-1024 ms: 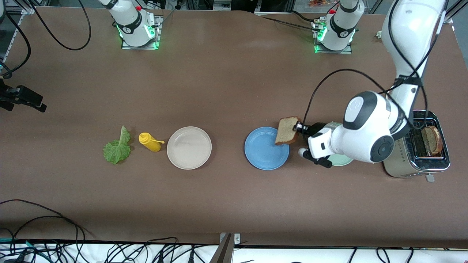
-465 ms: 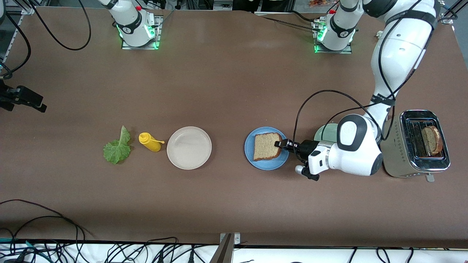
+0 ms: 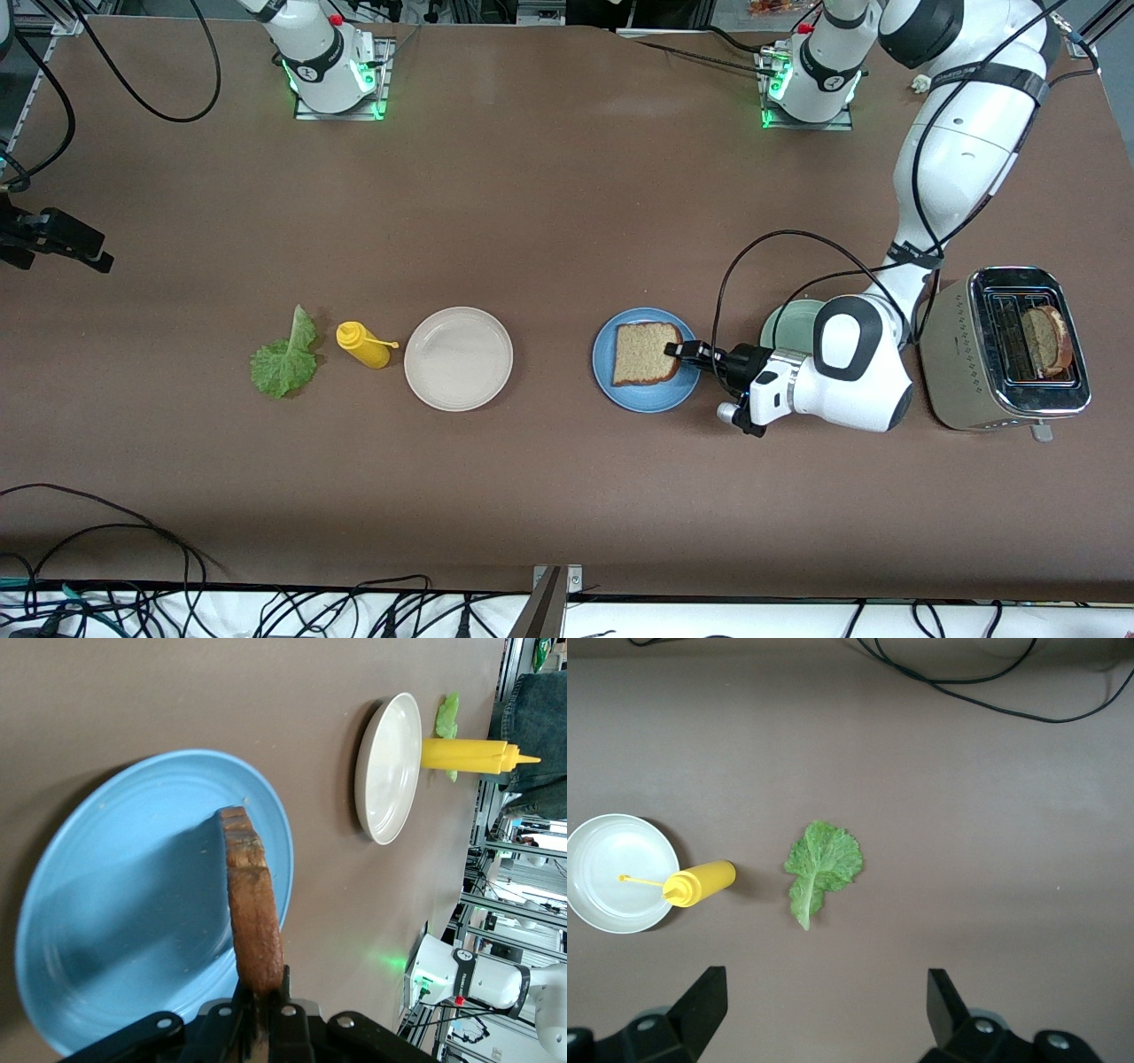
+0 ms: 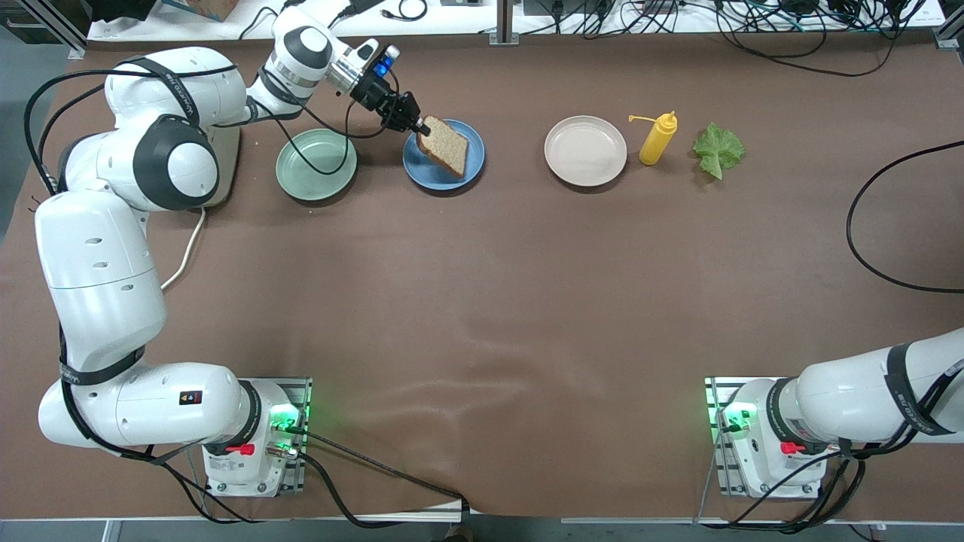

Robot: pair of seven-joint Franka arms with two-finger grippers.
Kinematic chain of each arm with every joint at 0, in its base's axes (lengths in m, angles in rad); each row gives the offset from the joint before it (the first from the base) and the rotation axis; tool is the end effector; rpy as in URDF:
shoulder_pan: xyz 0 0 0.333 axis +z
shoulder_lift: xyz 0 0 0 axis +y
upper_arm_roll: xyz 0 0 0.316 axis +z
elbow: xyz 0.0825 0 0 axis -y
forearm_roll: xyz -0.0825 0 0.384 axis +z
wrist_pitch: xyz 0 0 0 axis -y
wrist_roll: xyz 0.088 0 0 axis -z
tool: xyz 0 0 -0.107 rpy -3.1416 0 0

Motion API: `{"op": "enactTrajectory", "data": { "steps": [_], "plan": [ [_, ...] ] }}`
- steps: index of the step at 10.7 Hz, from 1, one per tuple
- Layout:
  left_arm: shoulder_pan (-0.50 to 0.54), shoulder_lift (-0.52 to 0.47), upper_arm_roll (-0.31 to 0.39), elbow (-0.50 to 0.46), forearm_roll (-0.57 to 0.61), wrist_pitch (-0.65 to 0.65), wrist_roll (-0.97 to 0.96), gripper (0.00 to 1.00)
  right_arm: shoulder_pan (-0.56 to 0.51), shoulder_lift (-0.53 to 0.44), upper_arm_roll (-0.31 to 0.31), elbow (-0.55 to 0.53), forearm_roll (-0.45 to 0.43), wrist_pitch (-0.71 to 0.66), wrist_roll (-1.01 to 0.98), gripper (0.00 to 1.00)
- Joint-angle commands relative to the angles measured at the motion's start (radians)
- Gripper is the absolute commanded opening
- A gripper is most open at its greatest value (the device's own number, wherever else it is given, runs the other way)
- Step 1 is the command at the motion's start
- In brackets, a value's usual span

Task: Make sandwich in blue plate with both arms
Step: 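Lift the bread slice out and carry it over the blue plate, then lay the bread on the blue plate and open the left gripper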

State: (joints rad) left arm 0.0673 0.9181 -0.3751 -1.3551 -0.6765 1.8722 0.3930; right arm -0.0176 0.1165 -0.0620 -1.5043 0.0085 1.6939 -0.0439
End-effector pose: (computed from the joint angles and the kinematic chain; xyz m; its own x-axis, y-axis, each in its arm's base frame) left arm 0.6786 -0.2064 0.1993 0.9306 -0.3364 -0.1445 -0.0810 -0.5739 0.8149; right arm 0.6002 -0.0449 0.6003 0.9967 -0.0356 0.0732 -0.0358 -0.9994 0.0019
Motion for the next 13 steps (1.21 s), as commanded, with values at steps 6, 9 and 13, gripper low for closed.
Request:
{"op": "enactTrajectory", "data": {
  "steps": [6,9,13],
  "plan": [
    [0.005,0.031,-0.002,-0.019,-0.058,0.025,0.099,0.89,-0.001,0.000,-0.001,0.013,0.018,-0.014,-0.001,1.00],
    [0.029,0.013,-0.001,-0.010,0.000,0.013,0.113,1.00,-0.001,0.002,-0.001,0.013,0.018,-0.014,-0.001,1.00],
    [0.039,-0.057,-0.001,-0.002,0.210,-0.008,0.103,1.00,0.002,0.003,0.005,0.006,0.018,-0.026,-0.010,1.00]
  ]
}}
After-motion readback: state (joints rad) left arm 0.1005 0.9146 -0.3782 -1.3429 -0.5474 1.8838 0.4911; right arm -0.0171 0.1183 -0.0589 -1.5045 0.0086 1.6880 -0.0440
